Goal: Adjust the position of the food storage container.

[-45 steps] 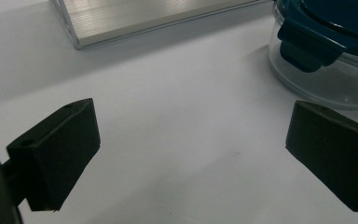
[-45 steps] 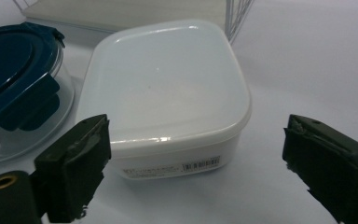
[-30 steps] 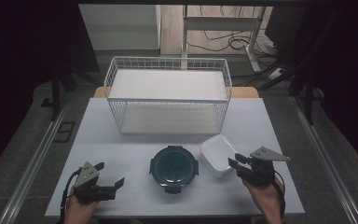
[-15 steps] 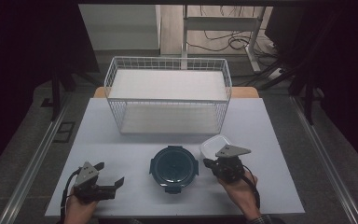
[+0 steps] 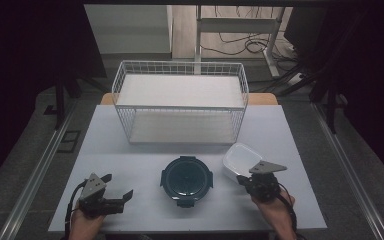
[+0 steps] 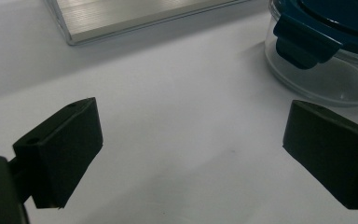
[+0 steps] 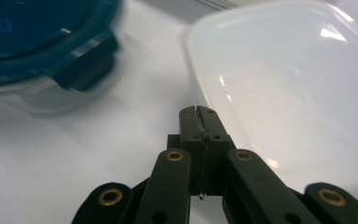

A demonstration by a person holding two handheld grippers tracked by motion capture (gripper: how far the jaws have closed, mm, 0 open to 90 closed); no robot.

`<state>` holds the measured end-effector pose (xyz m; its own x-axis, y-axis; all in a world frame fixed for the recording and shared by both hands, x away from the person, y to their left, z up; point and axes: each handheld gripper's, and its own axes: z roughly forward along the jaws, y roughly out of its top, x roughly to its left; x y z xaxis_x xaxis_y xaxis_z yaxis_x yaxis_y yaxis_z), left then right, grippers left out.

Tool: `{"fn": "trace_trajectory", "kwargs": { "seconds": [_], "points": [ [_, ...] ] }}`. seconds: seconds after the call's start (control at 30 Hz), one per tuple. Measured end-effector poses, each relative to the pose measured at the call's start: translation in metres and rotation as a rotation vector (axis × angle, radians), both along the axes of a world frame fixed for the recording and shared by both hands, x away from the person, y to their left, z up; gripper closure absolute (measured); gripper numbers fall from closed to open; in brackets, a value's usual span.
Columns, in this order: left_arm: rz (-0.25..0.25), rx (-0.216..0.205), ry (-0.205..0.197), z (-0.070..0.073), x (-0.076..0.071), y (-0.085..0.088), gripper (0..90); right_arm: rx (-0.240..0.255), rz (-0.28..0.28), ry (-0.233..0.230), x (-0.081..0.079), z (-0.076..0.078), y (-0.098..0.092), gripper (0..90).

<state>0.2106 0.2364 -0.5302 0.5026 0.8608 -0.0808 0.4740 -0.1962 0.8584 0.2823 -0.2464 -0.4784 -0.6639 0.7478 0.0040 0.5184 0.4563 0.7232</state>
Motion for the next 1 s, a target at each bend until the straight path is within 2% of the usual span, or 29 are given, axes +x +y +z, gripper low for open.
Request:
{"fn": "trace_trajectory", "kwargs": {
  "seconds": [0.17,0.23,0.37,0.47,0.53,0.6,0.73,0.77,0.83,0.9,1.0],
  "points": [
    [0.003,-0.003,0.001,0.000,0.001,0.000,4.4,0.004,-0.085,0.015,0.000,0.003,-0.030,89.2],
    [0.006,-0.007,0.004,0.000,0.001,-0.001,4.5,0.050,-0.083,0.009,0.001,0.009,-0.031,89.2],
    [0.005,-0.009,0.007,0.000,0.002,-0.001,4.5,0.092,-0.057,-0.005,0.017,0.020,-0.007,88.0],
    [0.005,-0.013,0.009,0.000,0.002,0.000,4.5,0.101,-0.031,-0.015,0.039,0.026,0.018,88.1],
    [0.005,-0.018,0.009,0.000,0.002,0.001,4.5,0.102,-0.016,-0.005,0.055,0.027,0.034,88.2],
    [0.005,-0.021,0.011,0.000,0.002,0.001,4.5,0.064,-0.004,-0.002,0.070,0.023,0.049,88.2],
    [0.003,-0.019,0.011,0.000,0.002,0.001,4.6,-0.050,-0.038,0.028,0.091,0.007,0.062,88.9],
    [0.003,-0.018,0.011,0.000,0.002,0.001,4.6,-0.070,-0.044,0.036,0.092,0.004,0.061,89.1],
    [0.004,-0.020,0.014,0.000,0.002,0.001,4.6,-0.045,-0.043,0.040,0.089,0.002,0.057,89.2],
    [0.005,-0.022,0.015,0.000,0.002,0.001,4.6,-0.083,-0.048,0.028,0.082,0.004,0.052,89.2],
    [0.002,-0.024,0.015,0.001,0.001,0.001,4.7,-0.082,-0.058,0.026,0.072,0.004,0.033,89.2]
  ]
}}
